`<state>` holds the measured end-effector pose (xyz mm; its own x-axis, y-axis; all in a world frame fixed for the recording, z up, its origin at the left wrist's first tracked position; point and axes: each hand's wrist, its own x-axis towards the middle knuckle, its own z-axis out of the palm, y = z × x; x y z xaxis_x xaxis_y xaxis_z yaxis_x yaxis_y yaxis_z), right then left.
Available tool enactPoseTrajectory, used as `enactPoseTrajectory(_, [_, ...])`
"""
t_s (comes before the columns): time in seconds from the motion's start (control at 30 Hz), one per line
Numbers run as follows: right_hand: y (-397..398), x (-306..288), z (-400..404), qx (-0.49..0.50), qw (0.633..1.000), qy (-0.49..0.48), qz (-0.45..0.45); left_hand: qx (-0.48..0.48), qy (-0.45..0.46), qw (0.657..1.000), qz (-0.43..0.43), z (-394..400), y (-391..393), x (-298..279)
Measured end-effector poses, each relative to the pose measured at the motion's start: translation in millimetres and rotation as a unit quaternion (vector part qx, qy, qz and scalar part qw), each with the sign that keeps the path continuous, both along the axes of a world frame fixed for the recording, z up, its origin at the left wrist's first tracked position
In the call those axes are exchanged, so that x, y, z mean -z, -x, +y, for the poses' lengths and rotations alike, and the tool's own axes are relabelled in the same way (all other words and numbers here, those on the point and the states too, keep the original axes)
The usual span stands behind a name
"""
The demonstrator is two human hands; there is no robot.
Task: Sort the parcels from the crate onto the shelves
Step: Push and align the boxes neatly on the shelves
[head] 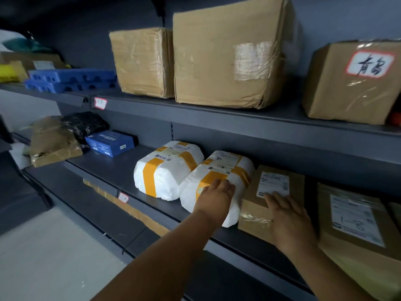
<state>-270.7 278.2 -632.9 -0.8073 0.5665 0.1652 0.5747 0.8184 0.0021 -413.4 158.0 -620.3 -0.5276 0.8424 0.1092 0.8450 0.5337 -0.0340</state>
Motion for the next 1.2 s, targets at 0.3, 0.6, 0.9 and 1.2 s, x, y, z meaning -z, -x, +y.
enactPoseTrajectory(0.3, [16.0, 3.1, 6.8, -0.008, 0.999, 0.035, 0.035, -0.007, -0.011, 1.0, 0.012, 3.0, 11.9, 2.4])
enactPoseTrajectory(0.6, [-6.1, -8.0, 5.0, -0.008, 0.994, 0.08, 0.077, 0.033, -0.014, 0.999, 0.019, 13.3, -19.9, -1.8])
enactPoseTrajectory(0.9, [-124.2, -26.2, 26.0, 0.091, 0.994, 0.043, 0.053, 0.198, -0.056, 0.979, -0.018, 76.4, -124.3, -10.2])
enactPoseTrajectory(1.2, [-267.4, -31.5, 96.2, 0.244, 0.969, 0.044, 0.016, 0.289, -0.005, 0.957, -0.015, 142.8, -220.2, -9.7])
